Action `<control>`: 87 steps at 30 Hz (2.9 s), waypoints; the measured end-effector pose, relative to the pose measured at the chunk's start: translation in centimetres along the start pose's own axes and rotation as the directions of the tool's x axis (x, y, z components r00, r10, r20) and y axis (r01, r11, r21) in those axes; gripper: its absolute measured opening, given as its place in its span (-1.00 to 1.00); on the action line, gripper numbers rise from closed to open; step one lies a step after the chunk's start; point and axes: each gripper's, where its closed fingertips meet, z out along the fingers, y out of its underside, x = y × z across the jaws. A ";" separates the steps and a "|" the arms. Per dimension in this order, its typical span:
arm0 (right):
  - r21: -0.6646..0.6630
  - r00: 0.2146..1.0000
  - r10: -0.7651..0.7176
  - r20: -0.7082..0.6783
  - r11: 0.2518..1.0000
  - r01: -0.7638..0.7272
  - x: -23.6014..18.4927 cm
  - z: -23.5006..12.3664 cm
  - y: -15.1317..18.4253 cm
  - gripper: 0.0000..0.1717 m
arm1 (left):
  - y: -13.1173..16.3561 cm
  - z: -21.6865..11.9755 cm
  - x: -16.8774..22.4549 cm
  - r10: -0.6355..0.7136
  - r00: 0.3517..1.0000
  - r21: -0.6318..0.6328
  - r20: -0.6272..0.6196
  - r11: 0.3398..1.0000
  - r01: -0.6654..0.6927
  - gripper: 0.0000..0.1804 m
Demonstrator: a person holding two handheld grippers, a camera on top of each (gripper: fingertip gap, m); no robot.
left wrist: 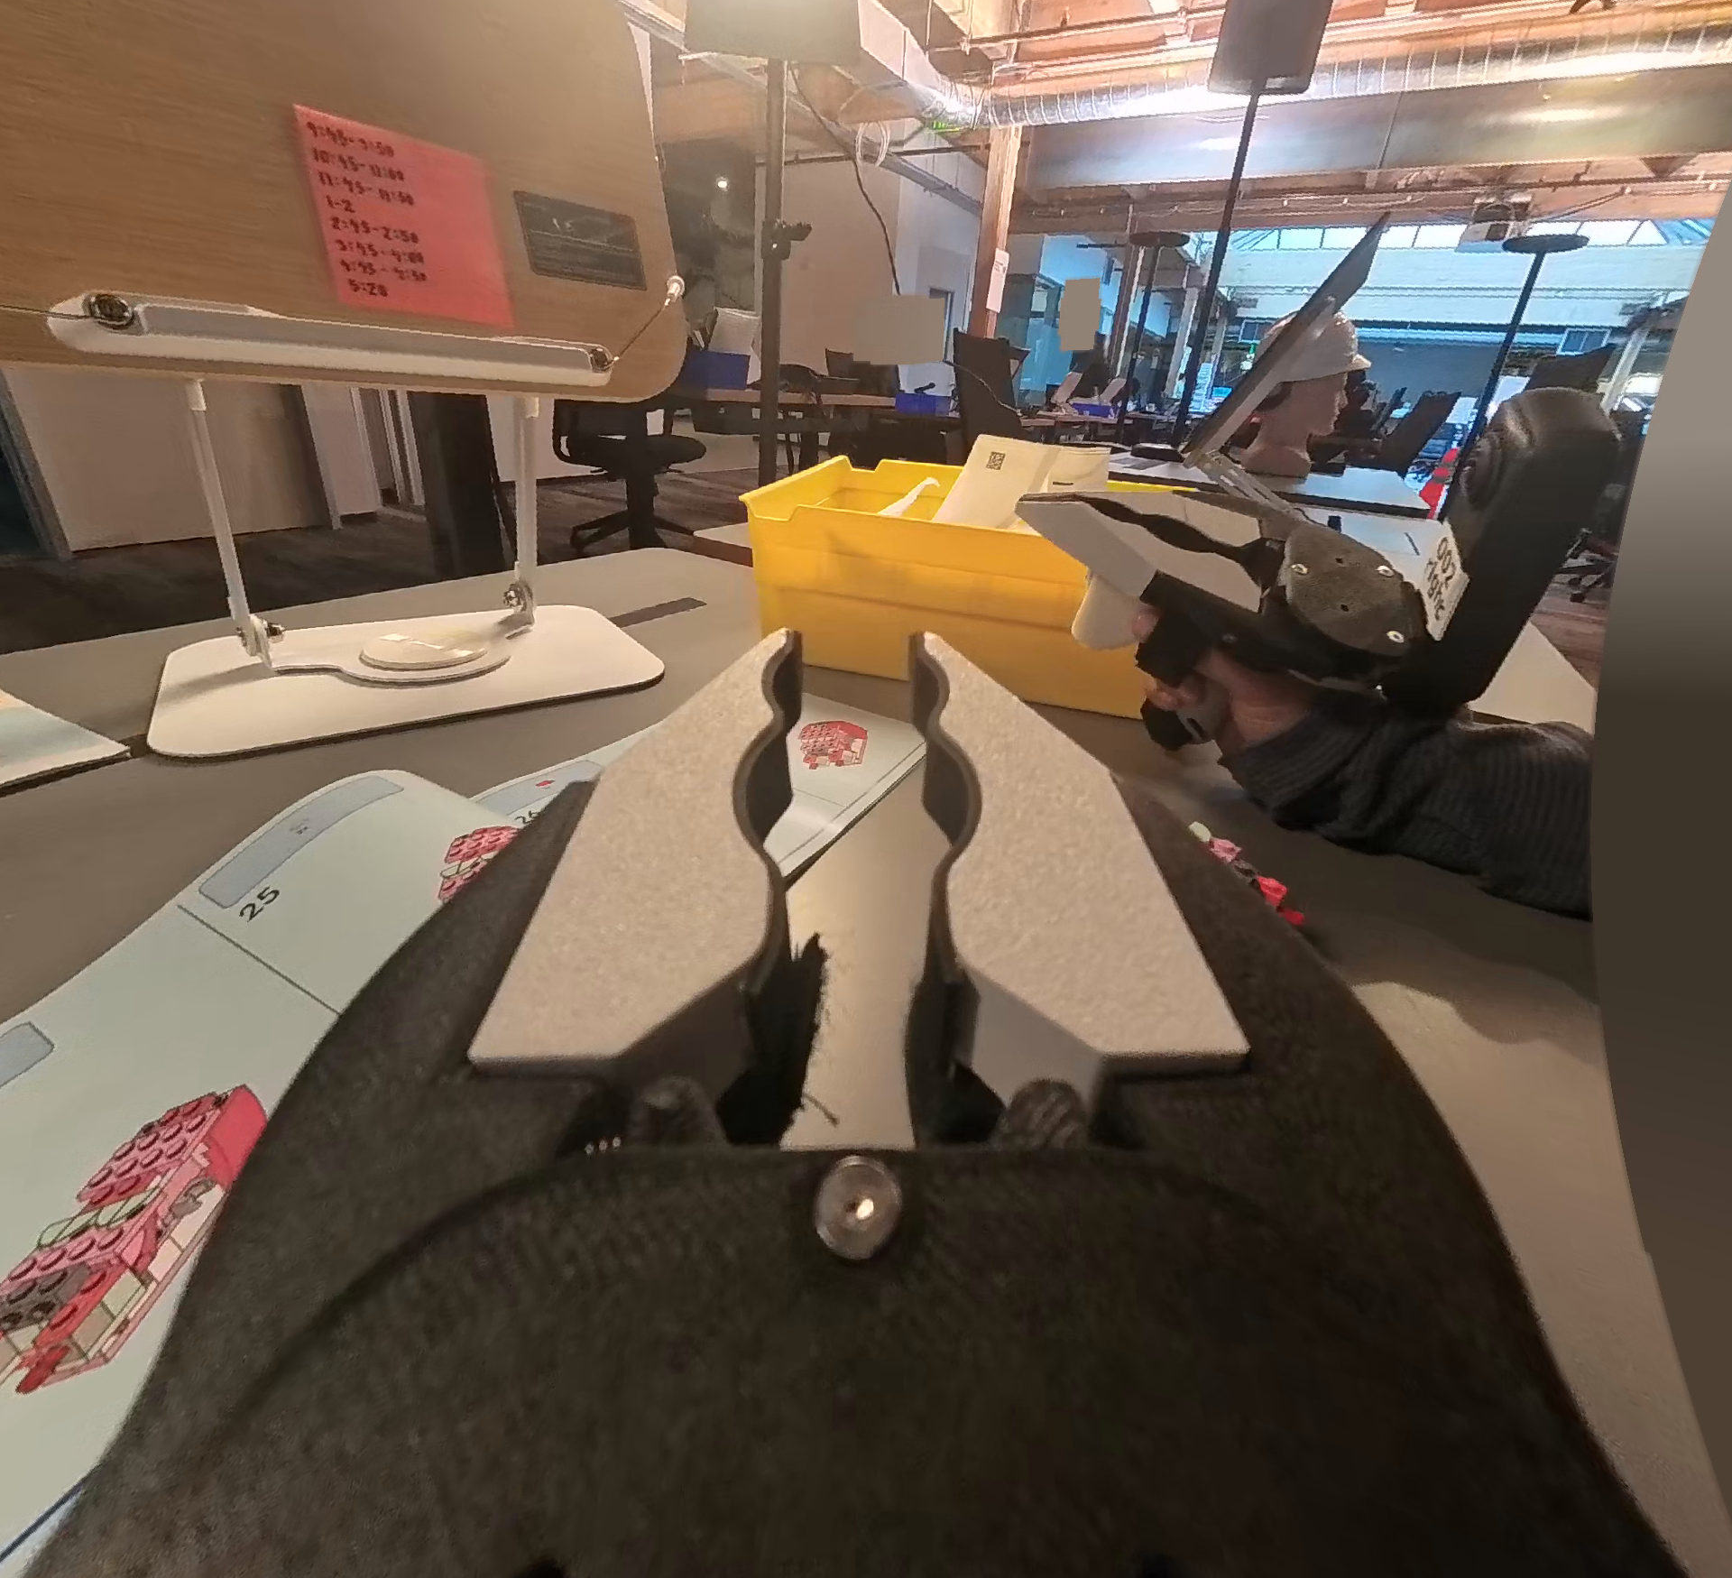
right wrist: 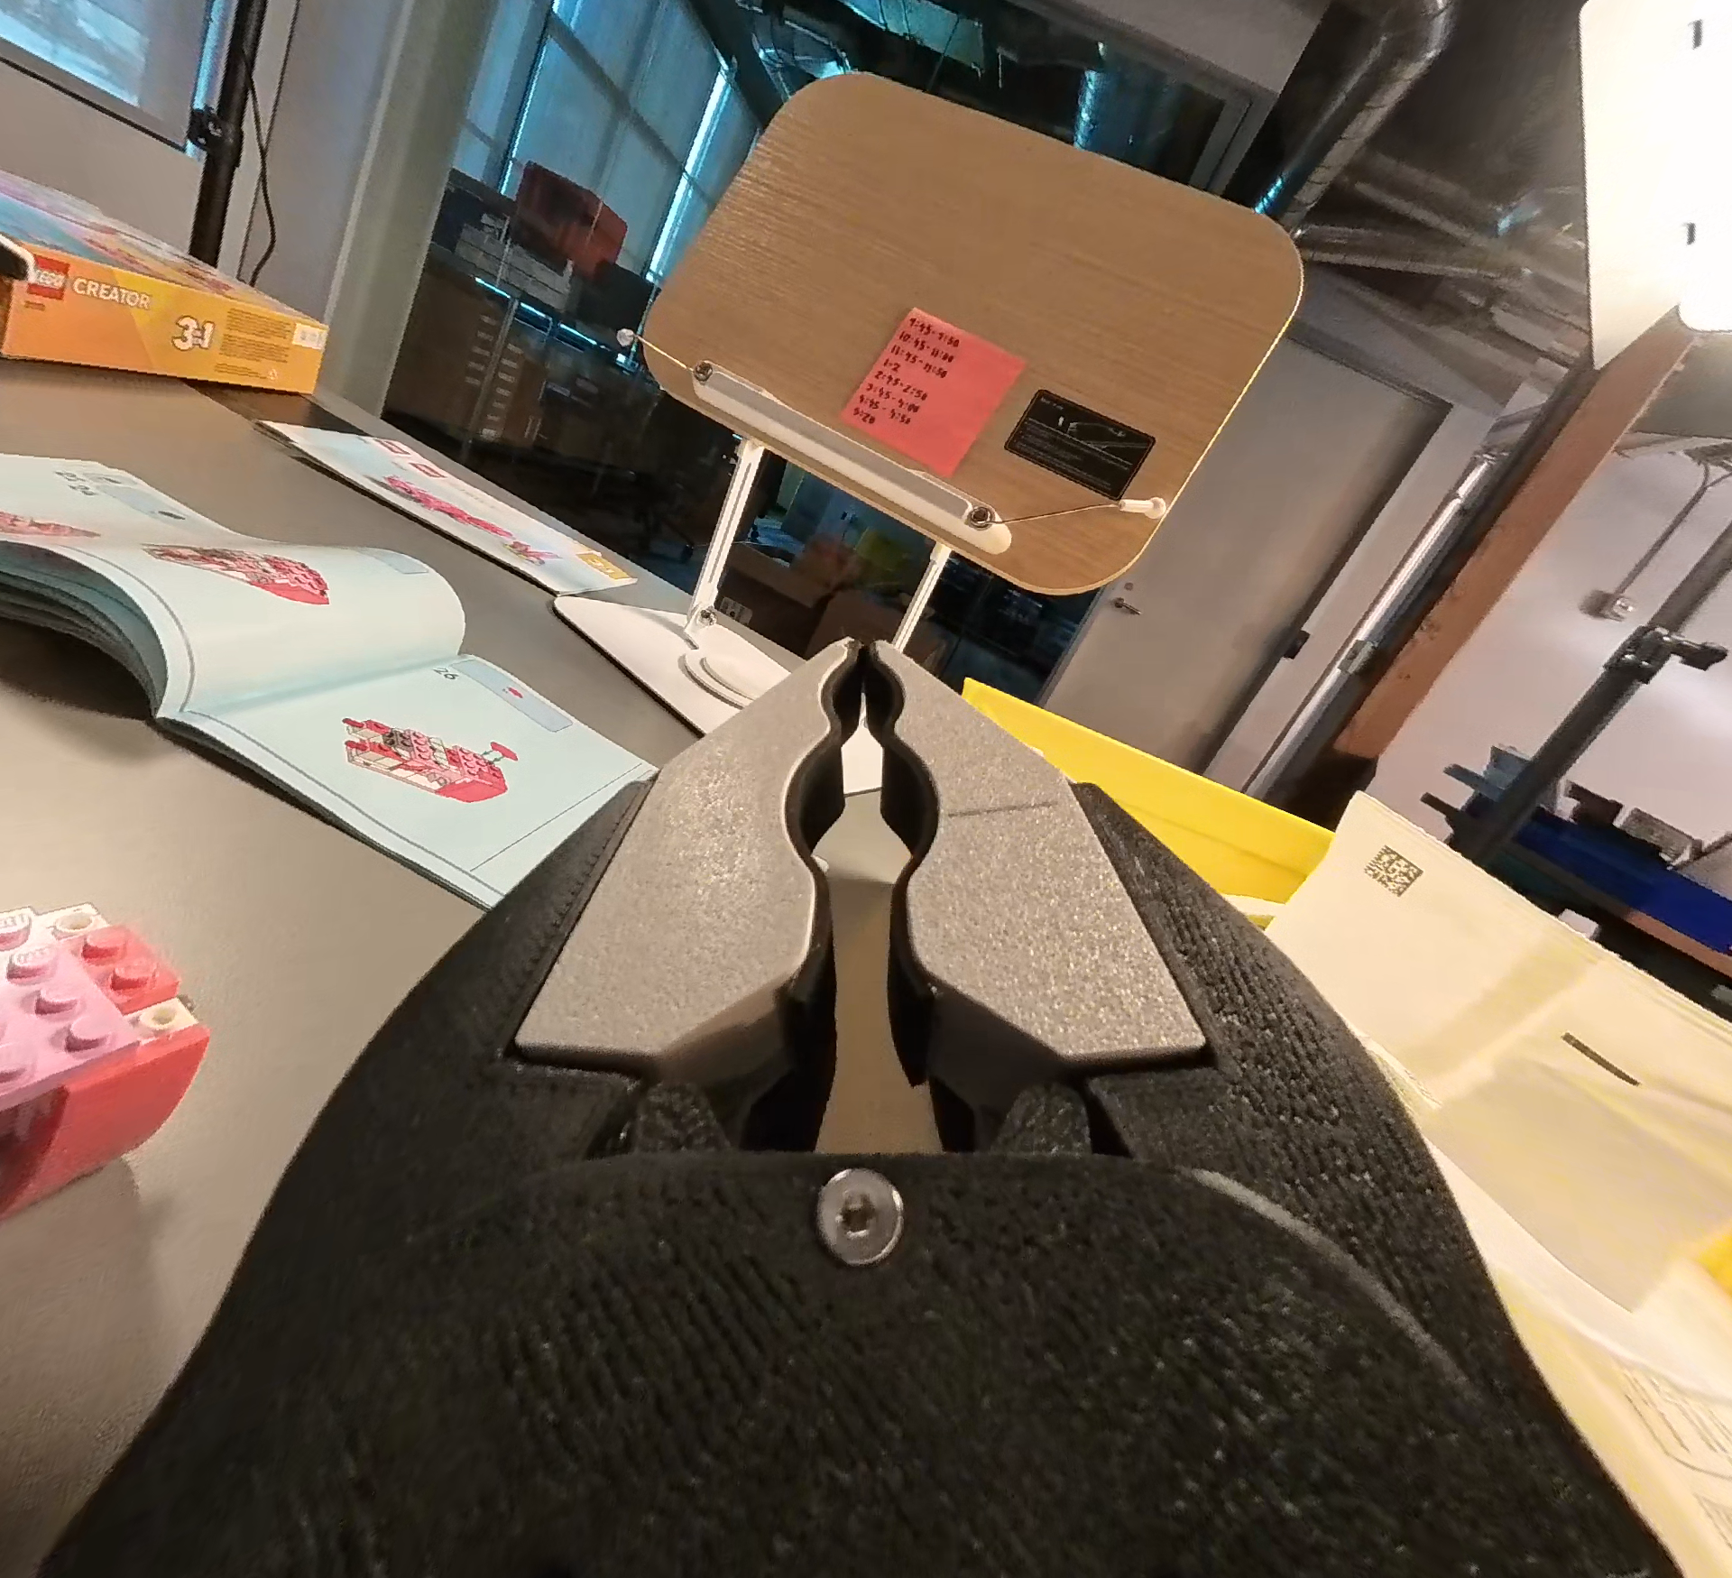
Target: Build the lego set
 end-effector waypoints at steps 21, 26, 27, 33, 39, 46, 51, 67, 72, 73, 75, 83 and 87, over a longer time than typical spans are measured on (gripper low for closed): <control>-0.019 1.000 -0.015 0.012 1.000 0.015 -0.4 0.3 0.5 -1.00 | 0.1 0.1 0.1 -0.006 1.000 -0.005 -0.004 1.000 0.006 -0.77; -0.018 0.999 -0.031 0.013 0.999 0.031 -0.5 0.3 0.5 -1.00 | 0.2 0.3 0.3 0.009 1.000 -0.013 -0.006 1.000 -0.009 -0.77; -0.015 0.999 -0.032 0.013 0.999 0.032 -0.5 0.3 0.4 -1.00 | 0.2 0.3 0.3 0.015 1.000 -0.015 -0.006 1.000 -0.015 -0.77; -0.012 0.998 -0.062 0.019 0.998 0.062 -0.9 0.2 0.2 -1.00 | 0.2 0.7 0.8 0.097 0.995 -0.022 0.018 0.995 -0.097 -0.77; -0.021 0.996 -0.085 0.009 0.996 0.085 -0.9 0.2 0.2 -1.00 | -1.1 0.4 1.8 0.174 0.984 0.020 0.049 0.984 -0.175 -0.75; -0.047 0.992 -0.122 -0.008 0.991 0.122 -0.9 0.3 0.6 -1.00 | -0.4 0.4 2.2 0.183 0.982 0.008 0.040 0.983 -0.184 -0.75; -0.066 0.984 -0.177 -0.001 0.982 0.177 -1.4 0.5 0.8 -1.00 | -0.6 0.2 1.6 0.055 0.998 0.038 0.038 0.998 -0.056 -0.75; -0.077 0.985 -0.171 0.027 0.982 0.172 -1.8 0.7 1.2 -1.00 | -0.8 0.1 1.7 0.072 0.997 0.030 0.019 0.997 -0.073 -0.73; -0.076 0.986 -0.162 0.041 0.983 0.164 -2.0 0.8 1.3 -1.00 | -7.3 -2.2 4.9 0.031 0.998 0.079 -0.048 0.997 -0.027 -0.68; -0.075 0.985 -0.166 0.047 0.983 0.169 -2.2 0.8 1.3 -1.00 | -8.7 -3.3 4.9 0.005 1.000 0.062 -0.018 0.998 -0.004 -0.68; -0.071 0.983 -0.176 0.061 0.981 0.180 -2.5 0.9 1.2 -1.00 | -10.5 -6.3 3.7 0.002 0.996 -0.043 0.092 0.999 0.002 -0.71; -0.054 0.983 -0.164 0.085 0.984 0.169 -3.2 1.4 1.1 -1.00 | -11.9 -24.7 -12.3 0.344 0.734 -0.679 0.585 0.704 0.211 -0.80; -0.051 0.983 -0.164 0.087 0.984 0.169 -3.2 1.4 1.1 -1.00 | -7.2 -33.2 -16.9 0.413 0.704 -0.815 0.577 0.243 0.525 -0.88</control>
